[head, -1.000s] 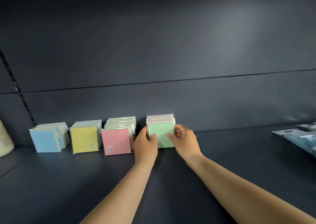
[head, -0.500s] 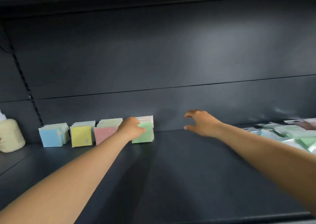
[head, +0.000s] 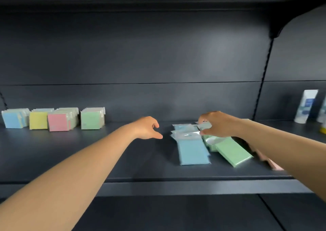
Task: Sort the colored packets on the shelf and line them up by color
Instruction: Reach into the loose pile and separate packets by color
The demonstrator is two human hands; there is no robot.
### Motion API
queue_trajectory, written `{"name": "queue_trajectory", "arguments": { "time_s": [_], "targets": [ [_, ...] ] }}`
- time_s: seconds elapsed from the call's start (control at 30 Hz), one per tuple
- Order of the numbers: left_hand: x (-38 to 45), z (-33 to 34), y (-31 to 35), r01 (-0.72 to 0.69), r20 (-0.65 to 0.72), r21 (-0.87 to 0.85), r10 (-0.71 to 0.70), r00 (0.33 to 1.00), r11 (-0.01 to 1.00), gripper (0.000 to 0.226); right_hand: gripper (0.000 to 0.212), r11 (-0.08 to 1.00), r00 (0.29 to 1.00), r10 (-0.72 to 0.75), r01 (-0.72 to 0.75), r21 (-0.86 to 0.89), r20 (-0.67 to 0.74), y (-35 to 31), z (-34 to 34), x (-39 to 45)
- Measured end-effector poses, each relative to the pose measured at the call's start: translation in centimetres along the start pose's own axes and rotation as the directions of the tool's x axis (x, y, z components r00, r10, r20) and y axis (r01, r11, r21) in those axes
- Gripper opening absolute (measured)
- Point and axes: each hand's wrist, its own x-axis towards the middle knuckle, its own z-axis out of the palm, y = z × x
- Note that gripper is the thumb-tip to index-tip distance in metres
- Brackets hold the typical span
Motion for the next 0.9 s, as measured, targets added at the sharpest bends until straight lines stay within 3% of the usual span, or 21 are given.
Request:
{"name": "queue_trajectory", "arguments": {
  "time_s": [0.1,0.27,0.5,0.57,0.63,0.77,0.83,0.9],
  "targets": [
    [-0.1,3.0,3.0,0.056,0.016,-0.115,-0.055,0.998,0.992,0.028,0.047,1.0,1.0,-0.015,0.014,0.02,0.024,2.1,0.3,-2.2],
    [0.1,7.8,4.8,0.257,0.087,-0.418,-0.243,0.966,0.871,0.043,0.047,0.997,0.999,-0.037,0.034,0.072,0.04,3.5,1.4,-3.8],
    [0.4,9.1,5.1,0.292,0.059,-0.561,-0.314,0.948,0.775,0.029,0.048,0.963,0.996,0.037,-0.057,0.264,0.08,4.1,2.1,-4.0],
    [0.1,8.8,4.1,0.272,0.056,-0.715,-0.334,0.941,0.644,0.021,0.053,0.939,0.995,0.077,-0.095,0.33,0.066,4.0,2.6,-3.7],
    [-0.3,8.5,2.7,0.222,0.069,-0.87,-0.337,0.939,0.441,0.01,0.057,0.906,0.993,0.095,-0.117,0.408,0.074,3.7,3.5,-3.2],
    [-0.5,8.5,-0.5,0.05,-0.011,-0.988,-0.392,0.92,0.145,0.007,0.046,0.877,0.99,0.092,-0.133,0.461,0.11,2.3,5.2,-1.6],
    [-0.4,8.7,-1.3,-0.031,-0.054,-0.998,-0.427,0.903,0.062,0.006,0.05,0.872,0.987,0.139,-0.163,0.461,0.086,1.5,5.8,-1.0],
    [-0.4,9.0,-1.4,-0.07,-0.096,-0.995,-0.435,0.895,0.075,0.007,0.05,0.878,0.981,0.185,-0.194,0.438,0.064,0.6,6.2,-0.6]
  ]
}}
